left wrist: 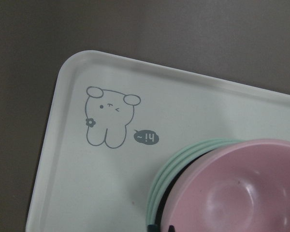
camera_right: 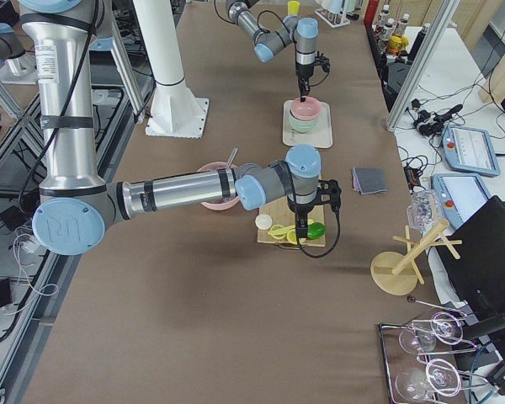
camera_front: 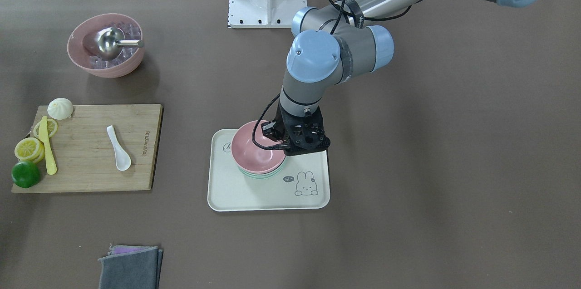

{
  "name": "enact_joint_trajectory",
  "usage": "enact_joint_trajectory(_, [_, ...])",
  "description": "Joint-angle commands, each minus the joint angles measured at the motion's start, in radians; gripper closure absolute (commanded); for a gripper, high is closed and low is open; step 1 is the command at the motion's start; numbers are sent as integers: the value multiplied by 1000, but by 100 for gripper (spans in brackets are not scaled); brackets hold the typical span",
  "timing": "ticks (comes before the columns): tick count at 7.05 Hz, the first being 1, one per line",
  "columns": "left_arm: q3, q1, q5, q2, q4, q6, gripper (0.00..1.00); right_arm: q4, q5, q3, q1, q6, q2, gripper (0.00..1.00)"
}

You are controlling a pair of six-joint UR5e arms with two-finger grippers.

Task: Stack pink bowl on green and place spoon
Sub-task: 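Lower the pink bowl into the green bowl and open the left gripper, then withdraw the left arm away while the right arm reaches toward the white spoon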

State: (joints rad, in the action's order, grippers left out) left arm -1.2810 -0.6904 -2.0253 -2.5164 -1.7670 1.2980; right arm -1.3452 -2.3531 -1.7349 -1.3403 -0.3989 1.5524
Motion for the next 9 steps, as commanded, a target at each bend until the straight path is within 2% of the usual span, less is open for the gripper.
enact_joint_trajectory(1, [31,8,19,1,-58,-3,38,0,0,0,1,0,0,0])
enact_joint_trajectory(2, [31,8,19,1,-65,-16,28,0,0,0,0,-1,0,0])
enact_joint_trajectory(3, [22,-4,13,1,-89,-38,25,0,-2,2,1,-1,-6,0])
enact_joint_trajectory(4, [-1,-49,-50,2,-83,-40,24,0,-2,0,1,-9,-8,0])
enact_joint_trajectory(5, [-27,-119,-196,19,-78,-54,24,-2,-2,2,7,-30,-35,0])
enact_joint_trajectory(6, [-131,-188,-284,124,-75,-145,13,0,0,2,32,-43,-60,0])
enact_joint_trajectory(7, [-244,-263,-312,278,-72,-299,7,0,8,3,71,-41,-95,0])
enact_joint_trajectory(9, [-328,-412,-352,501,-58,-588,3,1,150,-11,204,-43,-156,0])
